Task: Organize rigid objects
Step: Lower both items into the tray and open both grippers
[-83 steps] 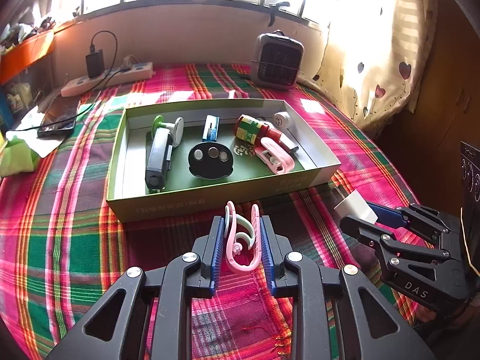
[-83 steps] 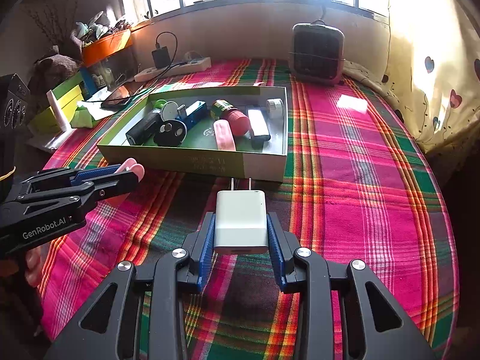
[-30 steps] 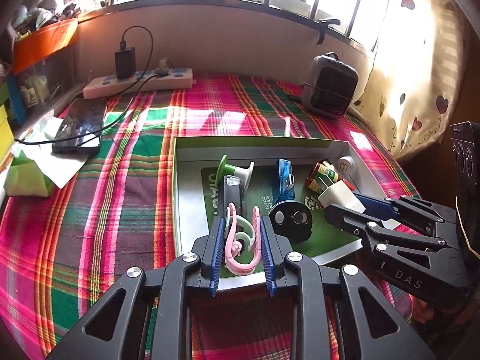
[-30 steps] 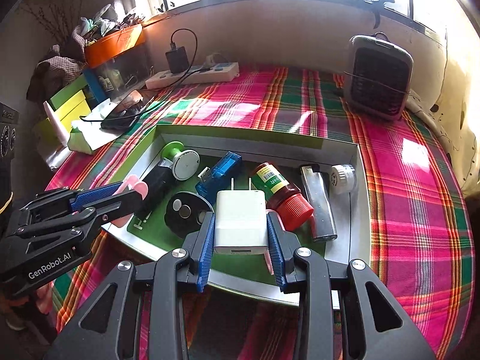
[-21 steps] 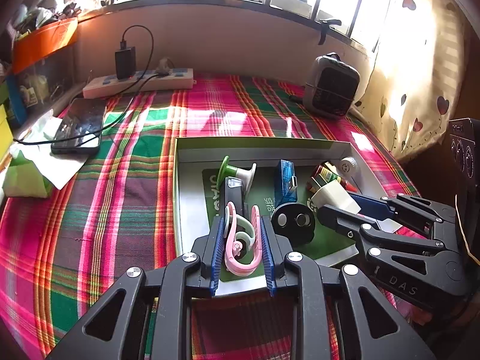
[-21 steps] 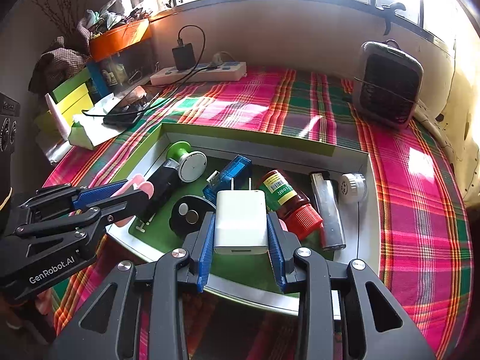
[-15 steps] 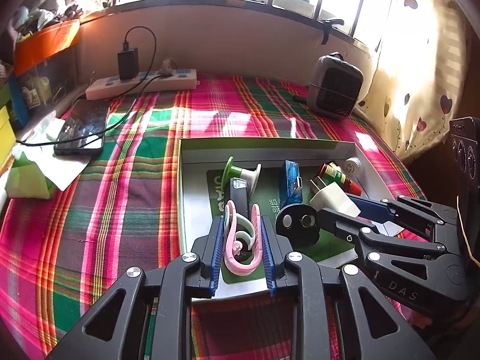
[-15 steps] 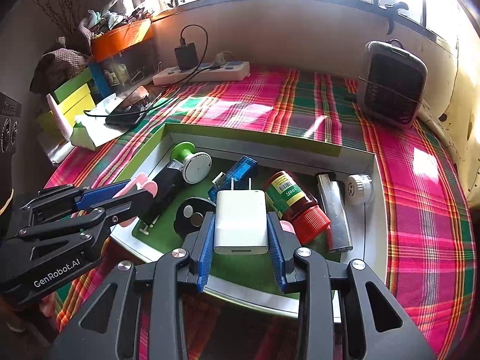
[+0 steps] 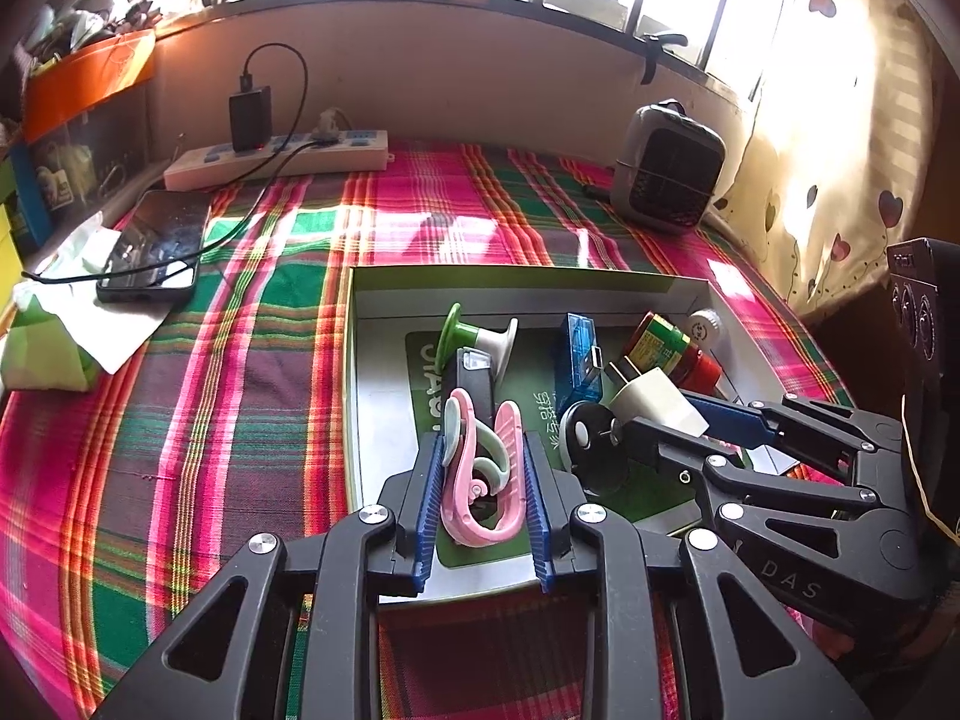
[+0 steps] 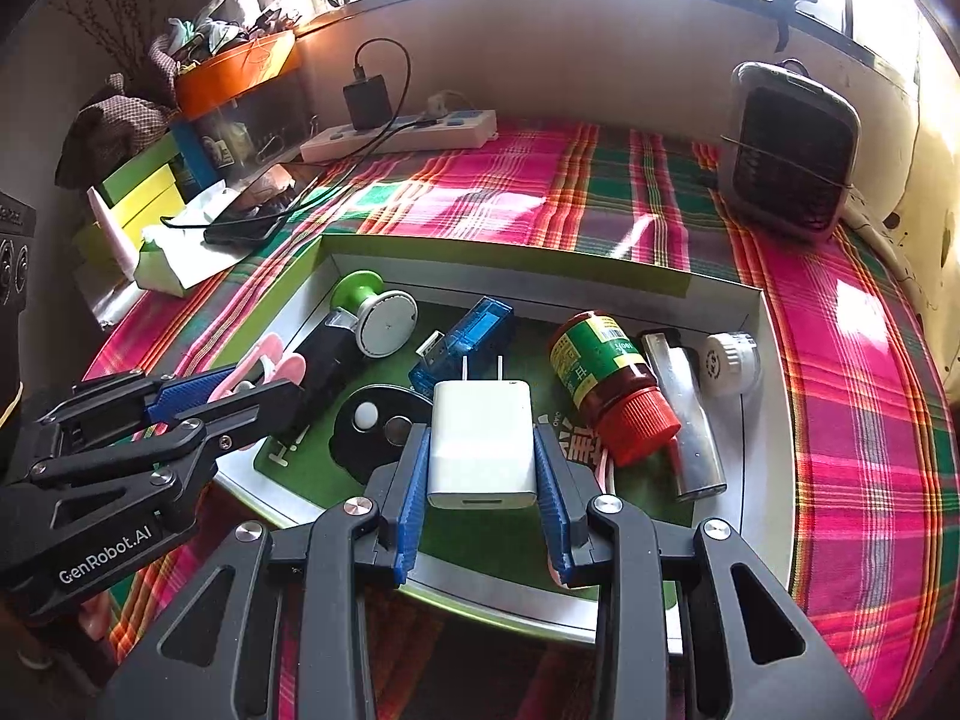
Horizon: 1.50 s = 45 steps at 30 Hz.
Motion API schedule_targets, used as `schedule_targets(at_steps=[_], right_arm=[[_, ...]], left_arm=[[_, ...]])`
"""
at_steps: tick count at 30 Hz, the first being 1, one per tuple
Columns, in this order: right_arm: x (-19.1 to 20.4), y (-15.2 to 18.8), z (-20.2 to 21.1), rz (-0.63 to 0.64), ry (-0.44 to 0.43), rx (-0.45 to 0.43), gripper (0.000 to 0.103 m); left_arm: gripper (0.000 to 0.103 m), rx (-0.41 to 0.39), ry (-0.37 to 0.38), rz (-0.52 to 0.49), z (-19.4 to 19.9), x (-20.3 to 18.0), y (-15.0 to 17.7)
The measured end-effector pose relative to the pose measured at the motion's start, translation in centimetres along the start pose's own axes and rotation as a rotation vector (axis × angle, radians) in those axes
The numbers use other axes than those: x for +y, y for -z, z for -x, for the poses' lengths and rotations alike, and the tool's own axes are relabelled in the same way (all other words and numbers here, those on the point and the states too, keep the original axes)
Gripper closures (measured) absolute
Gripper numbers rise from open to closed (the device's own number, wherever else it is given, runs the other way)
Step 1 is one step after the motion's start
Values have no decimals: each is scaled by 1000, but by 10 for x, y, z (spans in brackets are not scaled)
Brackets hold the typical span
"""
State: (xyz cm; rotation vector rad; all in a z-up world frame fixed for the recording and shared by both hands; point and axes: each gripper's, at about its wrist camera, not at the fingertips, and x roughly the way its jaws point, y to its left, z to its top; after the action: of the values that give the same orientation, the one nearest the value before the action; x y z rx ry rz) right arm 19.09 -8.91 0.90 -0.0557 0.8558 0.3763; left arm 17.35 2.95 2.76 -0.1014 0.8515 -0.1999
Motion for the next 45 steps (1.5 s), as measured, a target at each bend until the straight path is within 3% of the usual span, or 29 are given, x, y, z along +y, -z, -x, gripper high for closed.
schedule_targets(at_steps=[27,37,40,45], right_arm=[[1,3,-3,-1,9,6,68],[1,5,1,-3,15,-2,67],[1,6,4,-6,17,-6,58],[0,8,8,-14,27,-12,58]], left_arm=[[76,14,13,-2,-5,-1,2],[68,10,12,-1,-1,-4,4],[65,7,6,1,2,-4,4],[61,10,3,-1,4,-4,5]])
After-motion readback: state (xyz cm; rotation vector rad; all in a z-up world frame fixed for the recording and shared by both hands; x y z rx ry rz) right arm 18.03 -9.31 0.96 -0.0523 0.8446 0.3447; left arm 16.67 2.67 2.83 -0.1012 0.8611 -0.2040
